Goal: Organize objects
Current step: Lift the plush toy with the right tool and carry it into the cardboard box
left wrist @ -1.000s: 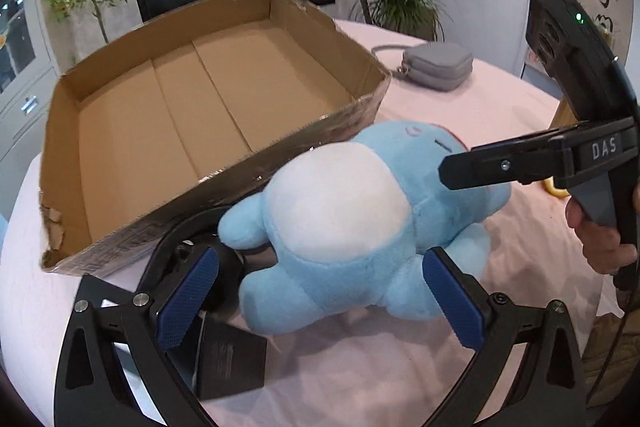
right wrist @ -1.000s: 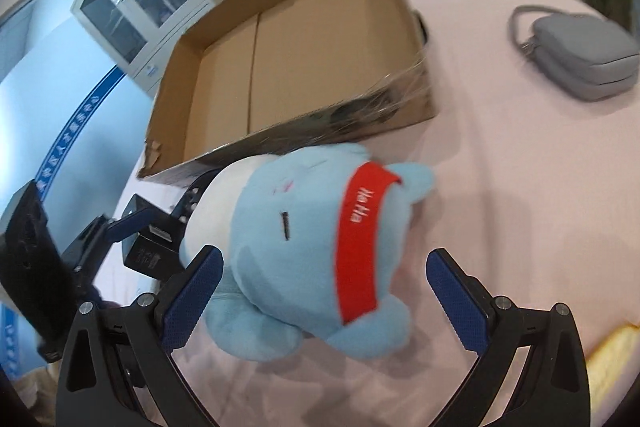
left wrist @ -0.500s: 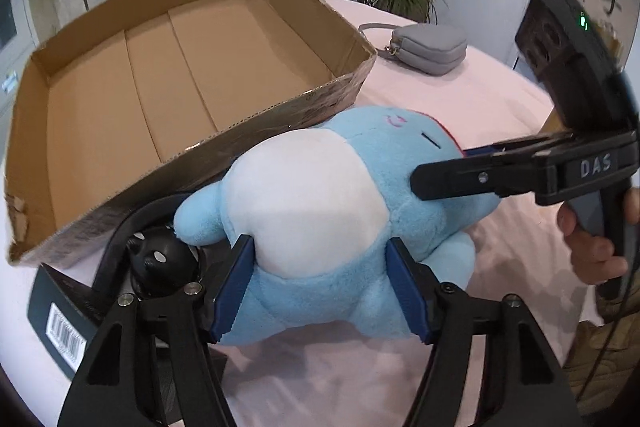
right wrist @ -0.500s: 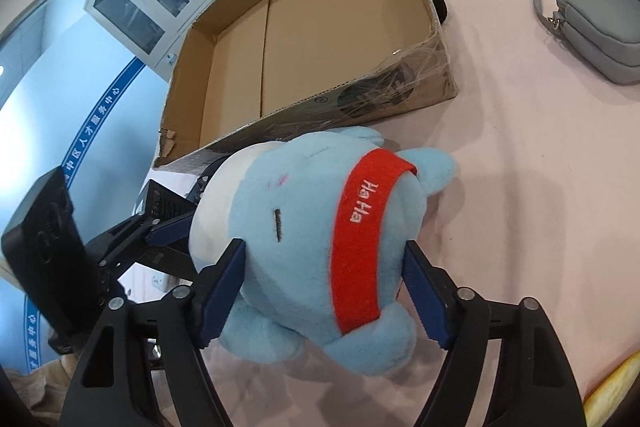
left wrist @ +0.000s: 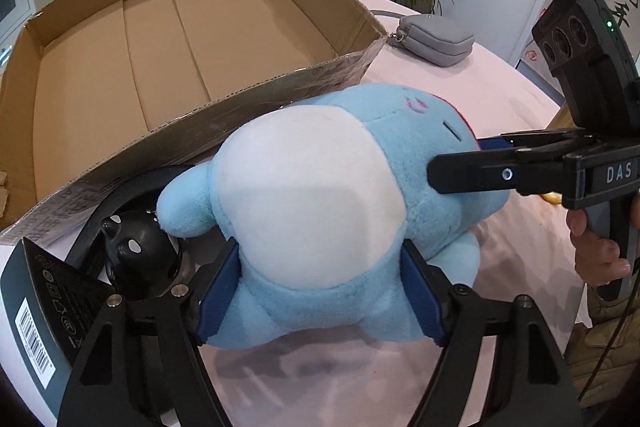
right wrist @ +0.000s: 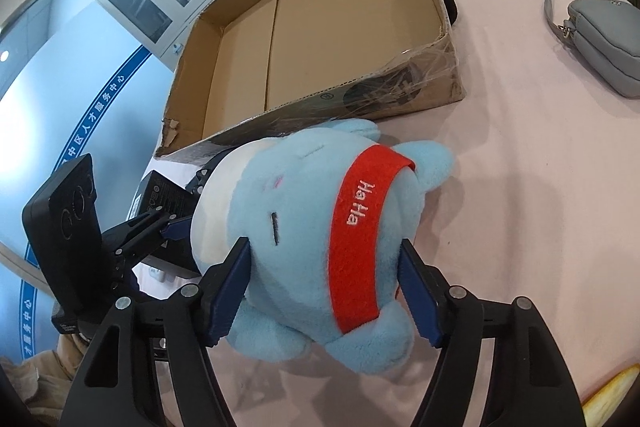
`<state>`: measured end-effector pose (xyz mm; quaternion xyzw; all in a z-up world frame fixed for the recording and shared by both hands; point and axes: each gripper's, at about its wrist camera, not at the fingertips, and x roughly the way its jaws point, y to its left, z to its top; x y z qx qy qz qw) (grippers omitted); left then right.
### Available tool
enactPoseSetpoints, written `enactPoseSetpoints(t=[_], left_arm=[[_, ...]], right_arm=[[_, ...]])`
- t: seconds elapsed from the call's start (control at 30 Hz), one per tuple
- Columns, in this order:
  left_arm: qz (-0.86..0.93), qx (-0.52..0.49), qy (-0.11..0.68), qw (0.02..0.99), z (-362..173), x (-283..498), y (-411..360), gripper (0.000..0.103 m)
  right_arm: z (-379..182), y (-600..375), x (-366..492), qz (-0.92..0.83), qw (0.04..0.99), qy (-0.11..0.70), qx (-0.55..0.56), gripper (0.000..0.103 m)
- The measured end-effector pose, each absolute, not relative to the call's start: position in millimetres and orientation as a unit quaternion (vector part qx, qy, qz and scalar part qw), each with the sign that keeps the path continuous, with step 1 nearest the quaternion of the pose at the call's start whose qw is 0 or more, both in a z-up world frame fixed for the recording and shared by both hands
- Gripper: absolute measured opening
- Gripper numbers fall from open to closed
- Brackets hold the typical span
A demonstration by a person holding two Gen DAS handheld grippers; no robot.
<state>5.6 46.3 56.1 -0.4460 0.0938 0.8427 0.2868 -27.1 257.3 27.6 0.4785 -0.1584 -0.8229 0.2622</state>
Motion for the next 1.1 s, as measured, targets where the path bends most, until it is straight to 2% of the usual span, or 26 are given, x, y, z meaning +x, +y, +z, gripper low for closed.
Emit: enactPoseSetpoints(t=[0.7, 1.1], left_arm=[[0.850, -0.427, 0.087, 0.296, 61, 10, 54, 0.071], [0.865, -0.396, 0.087, 0.296, 80, 23, 51, 0.071]], right_arm=[[39, 261, -11, -0.831, 0.248, -0.147, 0.475, 0.070], [64, 259, 6, -0.850, 0.250, -0.124, 0.448, 0.070]])
